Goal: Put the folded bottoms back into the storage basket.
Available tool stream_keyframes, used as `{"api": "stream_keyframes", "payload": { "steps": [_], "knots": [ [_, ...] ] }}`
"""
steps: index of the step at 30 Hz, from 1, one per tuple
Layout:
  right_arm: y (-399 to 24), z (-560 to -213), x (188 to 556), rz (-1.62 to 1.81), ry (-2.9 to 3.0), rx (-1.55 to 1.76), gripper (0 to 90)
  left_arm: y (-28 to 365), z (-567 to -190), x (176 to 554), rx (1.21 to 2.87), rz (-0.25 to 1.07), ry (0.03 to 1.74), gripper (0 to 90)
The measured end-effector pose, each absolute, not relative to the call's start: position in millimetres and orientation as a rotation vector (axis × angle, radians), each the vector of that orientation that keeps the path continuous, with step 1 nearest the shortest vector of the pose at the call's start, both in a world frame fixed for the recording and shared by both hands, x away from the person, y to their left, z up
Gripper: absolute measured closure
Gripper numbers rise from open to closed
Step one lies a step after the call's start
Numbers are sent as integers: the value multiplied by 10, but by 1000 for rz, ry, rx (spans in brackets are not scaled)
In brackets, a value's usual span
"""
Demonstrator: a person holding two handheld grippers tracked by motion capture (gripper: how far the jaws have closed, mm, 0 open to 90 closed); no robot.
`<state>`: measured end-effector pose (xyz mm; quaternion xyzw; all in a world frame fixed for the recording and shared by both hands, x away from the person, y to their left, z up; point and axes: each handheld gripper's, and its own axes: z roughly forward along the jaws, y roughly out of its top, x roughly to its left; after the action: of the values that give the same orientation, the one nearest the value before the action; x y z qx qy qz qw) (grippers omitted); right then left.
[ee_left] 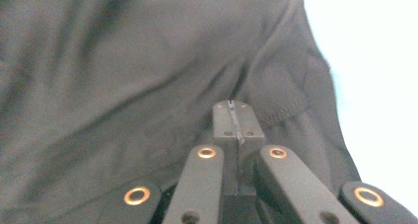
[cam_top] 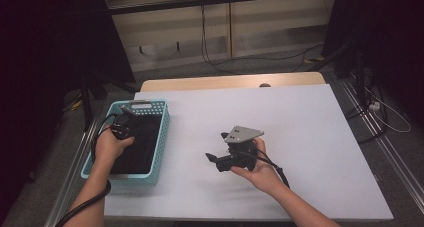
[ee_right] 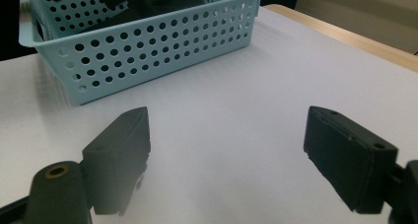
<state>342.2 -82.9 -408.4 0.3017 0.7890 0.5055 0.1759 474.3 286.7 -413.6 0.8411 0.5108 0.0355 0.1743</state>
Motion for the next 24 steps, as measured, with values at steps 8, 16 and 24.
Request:
{"api": "stream_keyframes", "payload": {
  "steps": [8,16,24],
  "knots": [
    [-897,-4091,3404,1420,2229,866,176,2801,-4151,4626,2409,1,1430,900],
    [-925,-4076,3361,1421,2221,858,176,2955,-4068,4598,2345,71,1450,900],
    [-960,-4076,3368,1430,2207,872,176,3320,-4138,4753,2227,185,1594,900]
  ]
}}
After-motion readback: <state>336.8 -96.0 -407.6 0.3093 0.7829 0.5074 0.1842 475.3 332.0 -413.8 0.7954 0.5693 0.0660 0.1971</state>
